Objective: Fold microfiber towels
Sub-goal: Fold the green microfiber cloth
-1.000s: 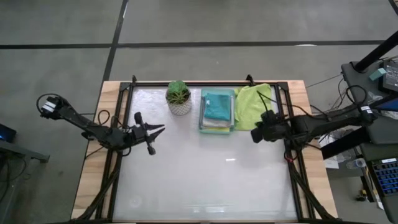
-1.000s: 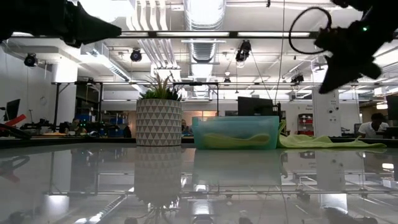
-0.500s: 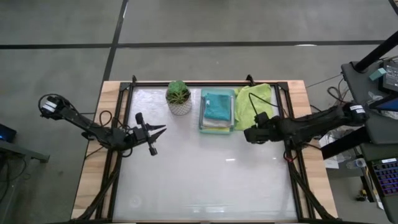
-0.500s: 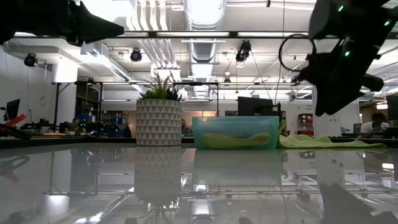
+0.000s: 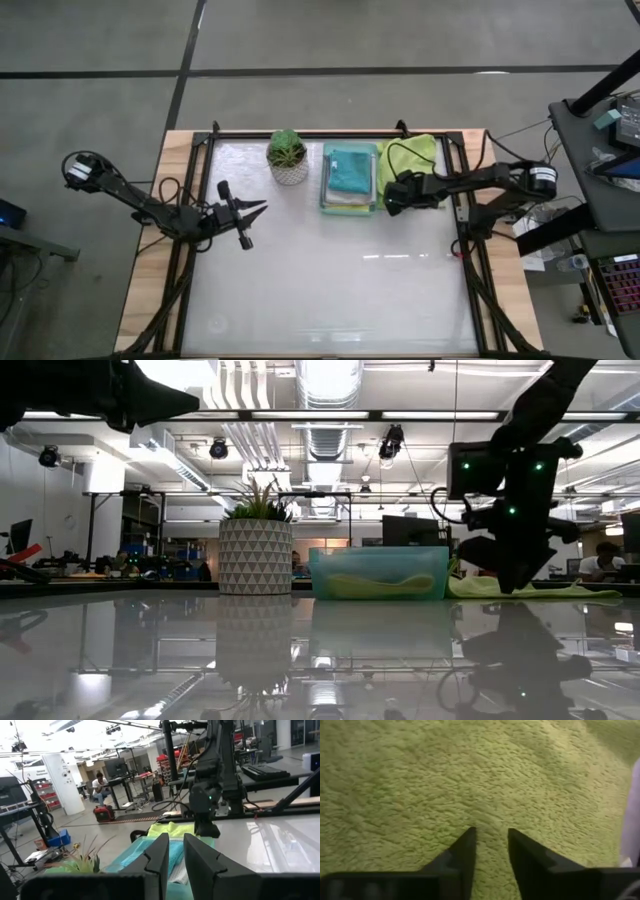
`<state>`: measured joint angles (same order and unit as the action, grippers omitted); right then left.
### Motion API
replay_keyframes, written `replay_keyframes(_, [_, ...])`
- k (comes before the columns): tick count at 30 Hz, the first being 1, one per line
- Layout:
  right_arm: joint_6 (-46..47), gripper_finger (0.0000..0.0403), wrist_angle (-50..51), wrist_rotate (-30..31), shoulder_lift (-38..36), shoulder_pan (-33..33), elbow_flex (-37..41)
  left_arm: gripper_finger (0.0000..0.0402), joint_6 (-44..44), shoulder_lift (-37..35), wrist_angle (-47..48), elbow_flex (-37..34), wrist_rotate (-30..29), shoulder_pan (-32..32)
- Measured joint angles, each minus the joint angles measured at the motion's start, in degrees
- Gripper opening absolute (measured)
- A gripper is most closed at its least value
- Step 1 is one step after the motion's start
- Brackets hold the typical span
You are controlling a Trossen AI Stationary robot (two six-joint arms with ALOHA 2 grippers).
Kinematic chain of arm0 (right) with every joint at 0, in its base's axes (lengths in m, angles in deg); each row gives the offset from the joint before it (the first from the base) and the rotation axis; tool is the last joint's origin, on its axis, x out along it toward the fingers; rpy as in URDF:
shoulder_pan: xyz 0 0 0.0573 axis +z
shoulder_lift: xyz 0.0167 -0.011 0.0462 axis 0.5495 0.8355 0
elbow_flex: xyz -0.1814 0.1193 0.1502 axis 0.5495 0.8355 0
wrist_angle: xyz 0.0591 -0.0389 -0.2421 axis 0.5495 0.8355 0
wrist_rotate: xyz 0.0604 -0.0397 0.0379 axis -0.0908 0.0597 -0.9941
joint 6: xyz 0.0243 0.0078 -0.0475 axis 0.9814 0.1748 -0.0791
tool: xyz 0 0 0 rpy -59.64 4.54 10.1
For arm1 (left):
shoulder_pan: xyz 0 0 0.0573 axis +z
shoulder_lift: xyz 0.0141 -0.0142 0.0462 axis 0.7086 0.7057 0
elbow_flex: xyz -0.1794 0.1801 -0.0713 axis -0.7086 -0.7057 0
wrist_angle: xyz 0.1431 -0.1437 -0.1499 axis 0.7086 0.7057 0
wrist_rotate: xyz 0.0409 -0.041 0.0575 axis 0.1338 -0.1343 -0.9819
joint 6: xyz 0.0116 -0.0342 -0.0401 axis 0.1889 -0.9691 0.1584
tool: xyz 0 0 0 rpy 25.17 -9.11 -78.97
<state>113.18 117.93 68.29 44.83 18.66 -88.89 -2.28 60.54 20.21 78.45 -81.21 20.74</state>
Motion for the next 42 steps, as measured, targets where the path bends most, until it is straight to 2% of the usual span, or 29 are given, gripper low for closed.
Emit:
replay_keyframes(3, [-0.42,0.0068,-0.28,-0.45,1.35,0.16,0.0,0.0044,-0.07,0.4,-1.01,0.0,0.1,0.0])
replay_keyframes(6, [-1.98,0.002,-0.01,-4.26,1.36,0.99,-0.02,0.0044,-0.09,0.43,-1.14,0.0,0.17,0.0])
replay_keyframes(14, [-2.66,0.0012,7.21,-25.52,-3.76,7.75,0.04,0.0044,-0.09,0.58,-1.16,0.0,0.16,0.0])
replay_keyframes(17, [-0.86,0.0012,4.51,-32.86,-5.9,12.73,0.24,0.0044,-0.33,0.91,-1.14,-0.06,0.16,-0.02])
replay_keyframes(19, [0.67,0.0012,-1.93,-34.75,-6.42,16.73,0.33,0.0044,-1.86,1.37,-1.16,-0.09,0.16,-0.02])
replay_keyframes(22, [-1.92,0.0012,-18.47,-33.4,-5.3,21.25,0.33,0.0044,-5.01,2.44,-1.14,-0.15,0.14,-0.02])
replay_keyframes(27, [-23.12,0.0012,-50.14,-31.87,-0.16,22.89,-0.92,0.0044,-13.37,6.84,-1.07,-0.24,0.18,-0.02])
replay_keyframes(30, [-37.97,0.0012,-59.92,-31.43,1.84,22.85,-3.03,0.0044,-23.54,11.52,-1.75,-0.24,0.52,-0.02])
replay_keyframes(32, [-42.95,0.0012,-61.85,-30.27,2.64,22.82,-4.29,0.0044,-32.32,16.0,-4.4,0.44,0.55,-0.02])
replay_keyframes(34, [-42.86,0.0012,-61.65,-27.51,2.96,22.84,-5.67,0.0044,-35.01,20.58,-9.0,1.94,1.15,-0.04])
replay_keyframes(37, [-41.13,0.0012,-54.04,-26.42,1.92,23.38,-8.47,0.0044,-22.55,24.87,-16.77,5.93,1.88,0.17])
replay_keyframes(39, [-40.97,0.0012,-42.65,-26.43,0.41,24.34,-11.36,0.0044,-19.37,27.41,-20.57,9.72,1.84,0.2])
replay_keyframes(42, [-37.26,0.0012,-23.3,-26.63,-0.75,25.85,-16.24,0.0044,-19.41,30.49,-18.36,13.77,3.27,-0.1])
